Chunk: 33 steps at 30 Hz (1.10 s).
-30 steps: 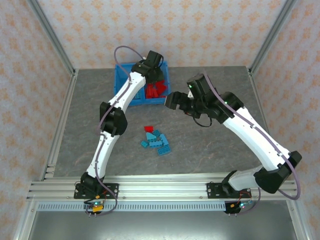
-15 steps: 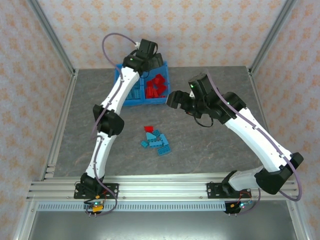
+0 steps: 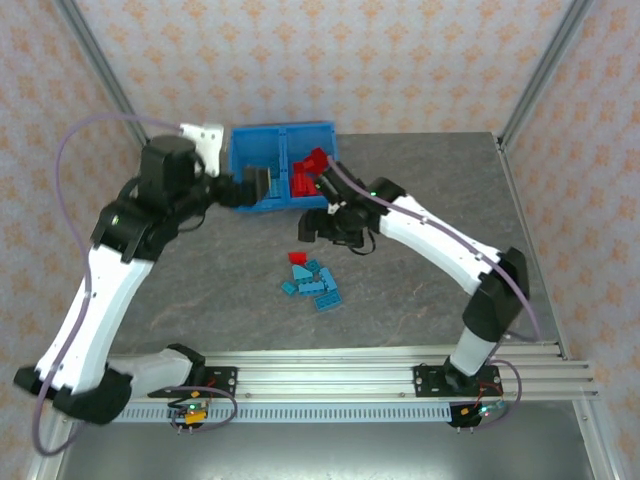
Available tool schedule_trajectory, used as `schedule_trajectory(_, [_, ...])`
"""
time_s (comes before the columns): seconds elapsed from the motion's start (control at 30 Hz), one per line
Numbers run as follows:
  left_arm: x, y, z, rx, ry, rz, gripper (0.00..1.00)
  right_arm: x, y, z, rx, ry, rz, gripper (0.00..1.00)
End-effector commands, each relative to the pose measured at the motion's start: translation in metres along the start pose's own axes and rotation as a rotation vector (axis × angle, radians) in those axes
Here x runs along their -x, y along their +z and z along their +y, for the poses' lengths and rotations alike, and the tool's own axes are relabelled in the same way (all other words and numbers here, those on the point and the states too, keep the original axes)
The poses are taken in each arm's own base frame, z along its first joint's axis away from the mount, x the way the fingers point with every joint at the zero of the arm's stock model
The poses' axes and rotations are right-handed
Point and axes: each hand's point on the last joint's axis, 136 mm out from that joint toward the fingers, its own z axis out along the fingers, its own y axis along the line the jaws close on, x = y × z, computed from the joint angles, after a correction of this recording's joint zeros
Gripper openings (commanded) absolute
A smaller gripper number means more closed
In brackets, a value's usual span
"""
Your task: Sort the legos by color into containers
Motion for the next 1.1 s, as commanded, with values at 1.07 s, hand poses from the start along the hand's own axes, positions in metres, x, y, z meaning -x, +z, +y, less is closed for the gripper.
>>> schedule_trajectory(1.07, [-0.24,-0.129,-0.039,-0.674,0.967,0.302,1.0,0.017,0.196,0.01,-0.202,0.036,0.08,0.57])
